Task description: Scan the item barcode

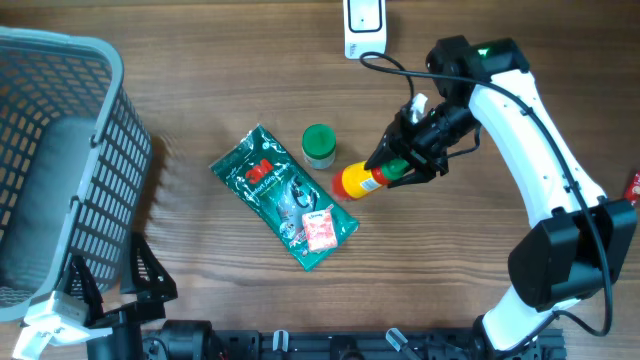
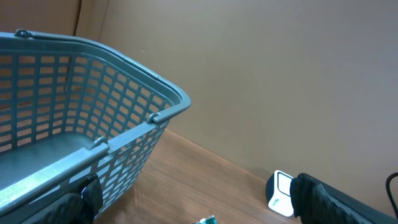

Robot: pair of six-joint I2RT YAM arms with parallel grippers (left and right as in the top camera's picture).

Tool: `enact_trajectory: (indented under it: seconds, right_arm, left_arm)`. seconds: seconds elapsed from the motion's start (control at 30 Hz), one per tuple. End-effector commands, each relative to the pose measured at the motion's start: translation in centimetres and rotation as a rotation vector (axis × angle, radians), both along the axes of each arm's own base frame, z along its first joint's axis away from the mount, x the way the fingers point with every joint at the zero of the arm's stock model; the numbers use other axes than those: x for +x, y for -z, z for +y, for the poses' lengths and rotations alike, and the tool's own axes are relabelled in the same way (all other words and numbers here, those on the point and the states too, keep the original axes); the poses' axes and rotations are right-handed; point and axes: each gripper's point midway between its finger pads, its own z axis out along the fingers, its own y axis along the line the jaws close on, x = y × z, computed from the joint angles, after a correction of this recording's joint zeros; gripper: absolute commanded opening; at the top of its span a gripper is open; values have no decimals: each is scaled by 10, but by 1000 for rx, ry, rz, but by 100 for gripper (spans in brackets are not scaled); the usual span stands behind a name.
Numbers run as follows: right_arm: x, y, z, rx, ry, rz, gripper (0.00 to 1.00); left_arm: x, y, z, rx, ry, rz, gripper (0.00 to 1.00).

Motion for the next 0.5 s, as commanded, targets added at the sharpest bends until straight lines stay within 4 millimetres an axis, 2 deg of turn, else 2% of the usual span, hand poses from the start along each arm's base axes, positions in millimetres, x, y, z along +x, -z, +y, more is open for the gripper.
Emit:
enact_trajectory:
  seconds: [0.0, 0.03, 0.07, 0.1, 0.13, 0.23, 0.33, 0.37, 0.43, 0.47]
  right_arm:
    - [8, 2, -10, -57, -59, -119, 29]
    - [18, 26, -47, -341, 15, -118, 29]
    - [24, 35, -71, -512, 84, -120, 28]
    - [31, 39, -91, -649, 162, -127, 30]
    - [40, 41, -96, -690, 212, -152, 33]
    - [63, 48, -89, -660, 274, -222, 41]
    - [52, 81, -85, -654, 342, -130, 41]
    - [42, 93, -84, -650, 352, -81, 42]
    - [30, 100, -75, -605, 350, -17, 42]
    - [30, 99, -73, -592, 351, -13, 46]
  left_arm:
    - [-1, 0, 0, -5, -1, -5, 100]
    - [-1, 0, 0, -4, -1, -5, 100]
    - [-1, 0, 0, -5, -1, -5, 100]
    - [-1, -1, 0, -4, -1, -6, 100]
    - [-1, -1, 0, -5, -1, -6, 100]
    - [-1, -1, 0, -4, -1, -6, 100]
    - [-1, -1, 0, -5, -1, -6, 100]
    - [-1, -1, 0, -4, -1, -6, 100]
    - [-1, -1, 0, -4, -1, -6, 100]
    - [-1, -1, 0, -5, -1, -6, 100]
